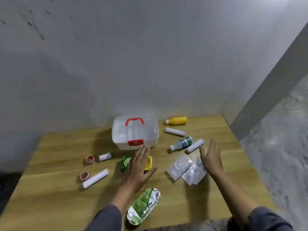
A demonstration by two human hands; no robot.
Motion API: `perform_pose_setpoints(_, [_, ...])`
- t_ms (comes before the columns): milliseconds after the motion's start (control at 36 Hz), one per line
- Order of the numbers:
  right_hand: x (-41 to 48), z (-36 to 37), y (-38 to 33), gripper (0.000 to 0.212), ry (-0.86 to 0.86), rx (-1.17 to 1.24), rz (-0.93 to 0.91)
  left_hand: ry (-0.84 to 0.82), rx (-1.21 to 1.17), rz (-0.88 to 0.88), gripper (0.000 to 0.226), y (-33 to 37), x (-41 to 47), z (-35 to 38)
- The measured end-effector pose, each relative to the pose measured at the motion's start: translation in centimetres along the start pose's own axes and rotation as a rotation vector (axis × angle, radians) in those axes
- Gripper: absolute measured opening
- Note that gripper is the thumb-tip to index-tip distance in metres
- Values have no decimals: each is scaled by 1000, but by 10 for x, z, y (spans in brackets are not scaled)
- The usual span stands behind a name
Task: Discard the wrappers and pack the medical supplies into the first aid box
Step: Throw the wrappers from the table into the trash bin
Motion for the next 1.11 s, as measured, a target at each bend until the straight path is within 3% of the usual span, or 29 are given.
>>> perform_pose_setpoints(139, [-16, 16, 52, 64, -51, -33, 109, 23, -40, -122, 65, -6, -75, 38])
perform_pose_setpoints(333, [-28, 39, 86, 77, -105, -158, 142, -73, 10, -302, 69, -20, -135, 86])
perform_pose_setpoints(444, [-26, 44, 86, 73, -64, -167, 99, -115, 35, -331, 76, -18, -134, 92])
perform_pose_setpoints(639, [-30, 42, 86, 62, 22, 10, 38, -111, 2, -372, 58, -14, -120, 81])
perform_pose_setpoints(972, [-40, 31, 83, 39, 14, 241, 88, -295, -410, -424, 58, 2, -101, 90])
perform_pose_setpoints(1111, [-44, 24, 91, 37, 67, 253, 141, -249, -501, -401, 55, 19, -83, 85])
Point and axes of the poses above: each hand's wrist, its own x-axis towards the middle knuckle, its own z-axis out of the palm, y = z × x, the point moved 5 cm from there along x, towards the middle knuckle, and after that the axes turned 6 degrees about x, right-handed, at the moved point
